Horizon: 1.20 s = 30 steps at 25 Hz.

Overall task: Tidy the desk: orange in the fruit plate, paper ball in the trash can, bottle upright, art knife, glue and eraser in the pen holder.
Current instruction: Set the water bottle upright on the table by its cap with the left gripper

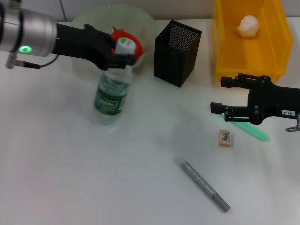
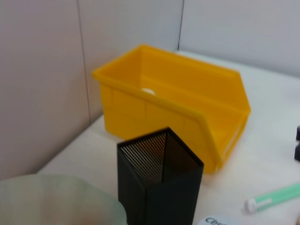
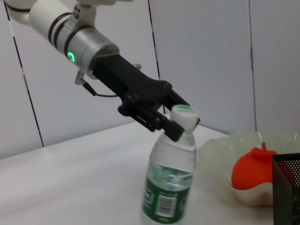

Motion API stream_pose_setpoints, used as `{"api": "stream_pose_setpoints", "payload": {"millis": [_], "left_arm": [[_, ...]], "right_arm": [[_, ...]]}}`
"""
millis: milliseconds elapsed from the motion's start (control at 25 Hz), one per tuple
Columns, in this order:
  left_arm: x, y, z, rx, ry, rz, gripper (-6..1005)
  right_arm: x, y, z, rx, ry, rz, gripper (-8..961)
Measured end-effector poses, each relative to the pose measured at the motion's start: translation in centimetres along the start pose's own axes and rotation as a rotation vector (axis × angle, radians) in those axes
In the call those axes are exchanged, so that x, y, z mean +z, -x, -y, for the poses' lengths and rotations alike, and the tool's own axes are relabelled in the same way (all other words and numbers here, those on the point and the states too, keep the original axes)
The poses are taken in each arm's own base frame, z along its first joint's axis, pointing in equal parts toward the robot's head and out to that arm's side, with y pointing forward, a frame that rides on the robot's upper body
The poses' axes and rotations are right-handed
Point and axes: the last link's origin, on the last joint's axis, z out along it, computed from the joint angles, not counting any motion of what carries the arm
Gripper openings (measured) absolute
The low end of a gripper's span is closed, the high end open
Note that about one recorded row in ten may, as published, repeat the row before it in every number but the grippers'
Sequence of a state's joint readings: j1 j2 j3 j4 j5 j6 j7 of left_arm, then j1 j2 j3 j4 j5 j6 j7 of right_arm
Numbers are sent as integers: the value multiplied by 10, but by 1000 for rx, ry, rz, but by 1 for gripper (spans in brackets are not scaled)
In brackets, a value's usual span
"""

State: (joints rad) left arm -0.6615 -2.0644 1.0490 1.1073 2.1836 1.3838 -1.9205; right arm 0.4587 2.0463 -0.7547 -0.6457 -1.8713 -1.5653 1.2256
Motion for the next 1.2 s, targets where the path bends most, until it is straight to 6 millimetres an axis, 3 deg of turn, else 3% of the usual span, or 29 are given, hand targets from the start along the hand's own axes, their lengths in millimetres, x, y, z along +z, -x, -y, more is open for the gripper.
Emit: {"api": "stream_pose_setpoints", "payload": {"millis": [200,1200], "left_arm": [[-26,12,10,-72,-10,-93,443],[-63,53,20,-133,-112,-219,456]], "right_arm": [[1,1,1,-2,1,0,767],[8,1,0,-4,14,-11,751]]}}
